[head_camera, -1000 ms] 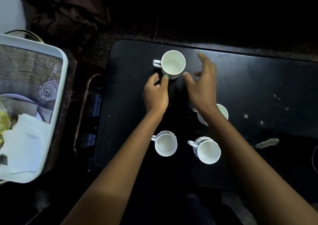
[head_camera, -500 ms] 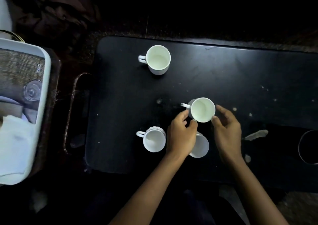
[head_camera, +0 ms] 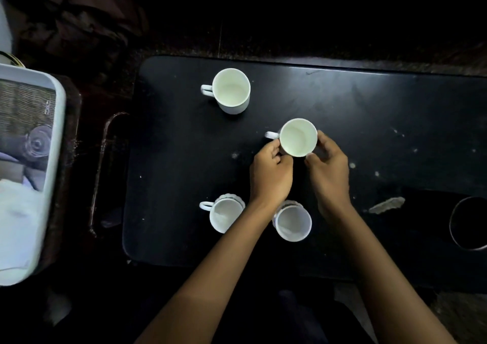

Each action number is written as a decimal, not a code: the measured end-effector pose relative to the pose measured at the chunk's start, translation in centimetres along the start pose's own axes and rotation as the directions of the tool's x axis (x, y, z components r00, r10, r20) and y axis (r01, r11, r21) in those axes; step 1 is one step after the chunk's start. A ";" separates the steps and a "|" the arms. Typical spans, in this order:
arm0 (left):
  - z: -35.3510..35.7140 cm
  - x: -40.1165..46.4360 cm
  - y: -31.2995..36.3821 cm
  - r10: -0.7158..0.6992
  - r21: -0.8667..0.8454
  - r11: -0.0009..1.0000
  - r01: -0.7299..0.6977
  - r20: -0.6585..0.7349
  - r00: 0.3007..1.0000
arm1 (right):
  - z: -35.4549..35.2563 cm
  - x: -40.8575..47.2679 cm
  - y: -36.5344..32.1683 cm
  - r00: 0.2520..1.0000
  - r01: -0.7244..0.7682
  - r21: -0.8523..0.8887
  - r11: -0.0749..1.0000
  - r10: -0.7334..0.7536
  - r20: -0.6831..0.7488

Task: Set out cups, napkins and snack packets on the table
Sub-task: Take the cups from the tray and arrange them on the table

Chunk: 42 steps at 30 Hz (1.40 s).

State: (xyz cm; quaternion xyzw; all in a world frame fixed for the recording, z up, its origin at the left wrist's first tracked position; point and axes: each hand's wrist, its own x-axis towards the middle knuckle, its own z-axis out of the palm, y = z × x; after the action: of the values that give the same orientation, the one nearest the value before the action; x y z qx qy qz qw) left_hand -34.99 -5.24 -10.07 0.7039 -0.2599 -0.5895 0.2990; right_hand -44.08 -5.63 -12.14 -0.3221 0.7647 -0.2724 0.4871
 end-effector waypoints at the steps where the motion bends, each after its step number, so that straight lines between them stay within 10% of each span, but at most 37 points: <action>1: 0.1 0.4 0.2 0.014 0.002 1.000 -0.014 -0.003 1.000 | 0.1 0.5 -0.3 1.000 0.001 0.001 1.000 -0.001 0.005; 29: -0.1 4.2 2.1 0.080 0.036 0.996 -0.078 -0.046 0.996 | 1.9 4.2 -3.0 0.999 0.035 -0.035 0.999 -0.036 -0.030; 35: -3.1 -0.2 -0.9 0.194 -0.115 0.964 -0.239 -0.307 0.932 | 2.2 -2.1 -0.9 0.979 0.139 0.137 0.981 -0.115 -0.171; 42: -5.9 -6.0 -6.7 0.238 0.060 0.967 -0.247 -0.555 0.797 | 4.1 -10.4 2.2 0.989 0.142 0.044 0.989 -0.144 0.034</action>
State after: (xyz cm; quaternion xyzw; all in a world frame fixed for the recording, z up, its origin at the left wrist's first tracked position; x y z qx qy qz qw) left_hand -30.14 4.36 -10.11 0.8035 -0.2447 -0.3174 0.4401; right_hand -37.48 3.24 -9.38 -0.3710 0.7247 -0.3164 0.4869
